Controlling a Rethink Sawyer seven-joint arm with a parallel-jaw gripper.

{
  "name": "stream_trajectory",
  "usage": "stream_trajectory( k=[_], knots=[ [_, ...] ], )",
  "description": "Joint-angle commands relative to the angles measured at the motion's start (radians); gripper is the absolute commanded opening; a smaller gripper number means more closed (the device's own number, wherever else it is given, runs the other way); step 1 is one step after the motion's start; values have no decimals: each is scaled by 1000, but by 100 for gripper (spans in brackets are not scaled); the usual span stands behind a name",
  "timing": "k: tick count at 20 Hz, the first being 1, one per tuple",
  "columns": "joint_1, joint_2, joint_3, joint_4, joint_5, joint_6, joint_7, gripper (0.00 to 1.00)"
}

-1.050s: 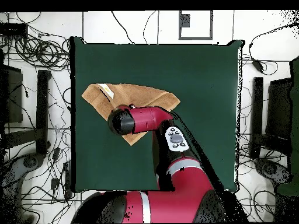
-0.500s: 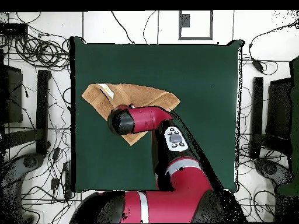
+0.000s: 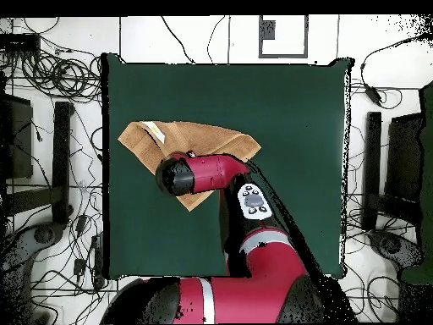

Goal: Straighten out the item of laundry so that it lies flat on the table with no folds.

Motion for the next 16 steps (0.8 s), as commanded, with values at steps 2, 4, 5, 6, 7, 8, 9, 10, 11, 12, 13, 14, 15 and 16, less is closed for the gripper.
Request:
stream_trajectory(
  k=[2, 4, 5, 6, 7, 8, 9, 10, 11, 12, 13, 14, 15, 16],
  knots=[
    [22, 58, 55, 13, 19, 89, 89, 100],
    [22, 61, 59, 1, 23, 101, 84, 100],
    [20, 63, 59, 7, 20, 96, 83, 100],
    [21, 63, 59, 5, 18, 99, 79, 100],
    [21, 65, 59, 1, 19, 102, 79, 100],
    [22, 67, 59, -3, 20, 104, 78, 100],
    [27, 68, 54, -9, 22, 113, 80, 100],
    [26, 69, 59, -12, 15, 120, 66, 0],
    [26, 69, 57, -11, 18, 119, 71, 0],
    [25, 69, 56, -10, 21, 117, 76, 0],
    [26, 69, 54, -14, 17, 113, 73, 0],
    [23, 71, 61, -18, 8, 114, 55, 0],
    [20, 67, 62, -11, 15, 114, 65, 0],
    [17, 63, 64, -4, 23, 114, 74, 0]
  ],
)
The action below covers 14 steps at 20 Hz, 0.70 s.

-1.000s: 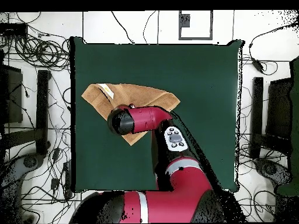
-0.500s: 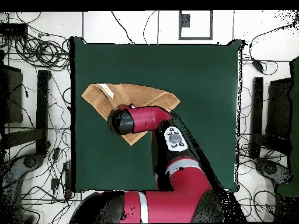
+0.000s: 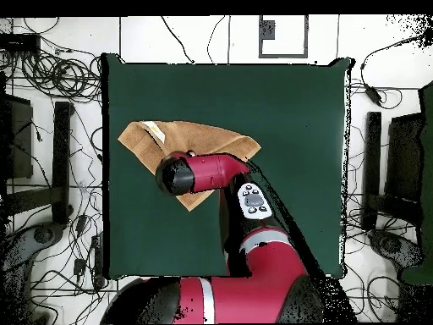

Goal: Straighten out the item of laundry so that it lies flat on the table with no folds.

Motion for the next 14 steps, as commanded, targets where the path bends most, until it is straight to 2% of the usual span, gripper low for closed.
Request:
stream_trajectory(
  k=[1, 9, 14],
  knots=[
    [15, 60, 64, 2, 29, 114, 81, 0],
    [22, 47, 65, -12, 37, 137, 81, 0],
    [37, -74, 49, -21, 46, 152, 95, 0]
  ],
)
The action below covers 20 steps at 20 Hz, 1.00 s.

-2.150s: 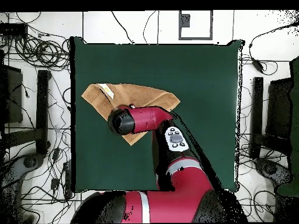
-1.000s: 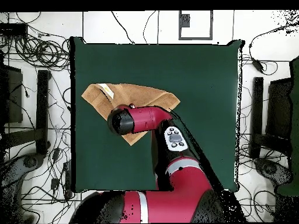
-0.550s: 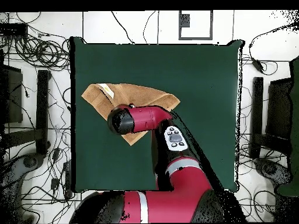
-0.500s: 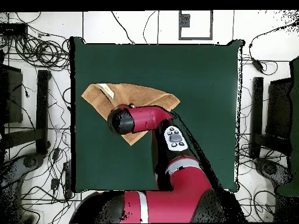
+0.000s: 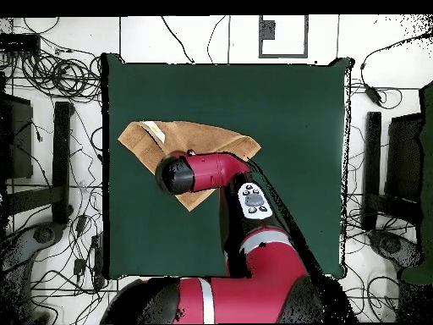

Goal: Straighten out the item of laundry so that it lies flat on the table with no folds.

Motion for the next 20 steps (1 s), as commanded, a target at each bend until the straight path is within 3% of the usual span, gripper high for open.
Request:
stream_trajectory(
  k=[1, 6, 20],
  knots=[
    [40, -93, 46, -22, 46, 119, 108, 0],
    [61, -124, 31, -57, 44, 28, 151, 0],
    [150, -66, -109, -65, 11, -259, 223, 0]
  ],
)
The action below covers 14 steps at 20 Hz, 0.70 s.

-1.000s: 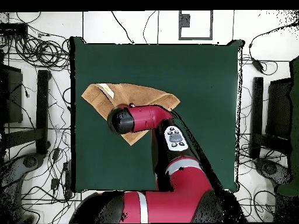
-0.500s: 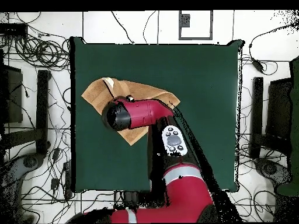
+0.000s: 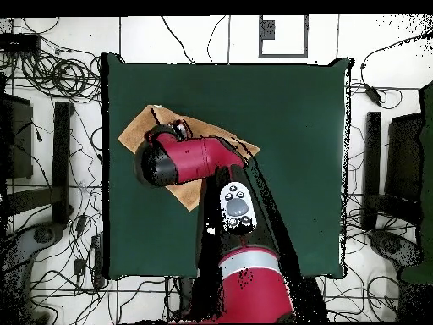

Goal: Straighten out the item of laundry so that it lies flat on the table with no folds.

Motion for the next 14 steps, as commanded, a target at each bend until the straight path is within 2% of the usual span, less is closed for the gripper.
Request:
stream_trajectory(
  k=[1, 5, 12, 14],
  knots=[
    [65, 70, -62, -18, 10, -149, 219, 0],
    [89, 110, -113, -43, 17, -213, 206, 0],
    [110, 137, -170, -74, 25, -239, 176, 0],
    [140, 156, -229, -95, 35, -262, 180, 0]
  ],
)
